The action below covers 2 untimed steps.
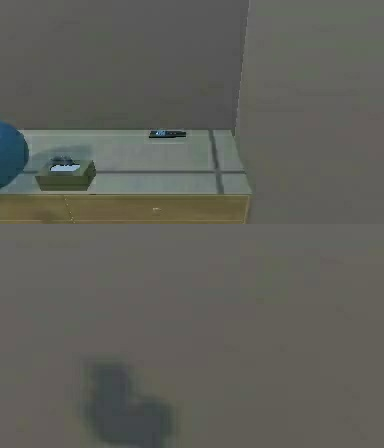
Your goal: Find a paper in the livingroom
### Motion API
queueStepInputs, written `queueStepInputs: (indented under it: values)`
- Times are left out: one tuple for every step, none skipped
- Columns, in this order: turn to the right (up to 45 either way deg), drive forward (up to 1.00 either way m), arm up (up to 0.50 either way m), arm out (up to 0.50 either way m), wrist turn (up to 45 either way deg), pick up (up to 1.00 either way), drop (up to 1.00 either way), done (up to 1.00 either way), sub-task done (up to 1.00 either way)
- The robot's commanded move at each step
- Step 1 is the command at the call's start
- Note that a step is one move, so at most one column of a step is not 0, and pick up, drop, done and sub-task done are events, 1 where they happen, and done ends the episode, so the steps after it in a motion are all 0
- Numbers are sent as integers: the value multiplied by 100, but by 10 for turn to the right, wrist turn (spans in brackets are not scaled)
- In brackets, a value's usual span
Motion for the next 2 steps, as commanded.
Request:
queueStepInputs:
  values:
    - [-450, 0, 0, 0, 0, 0, 0, 0, 0]
    - [-60, 0, 0, 0, 0, 0, 0, 0, 0]
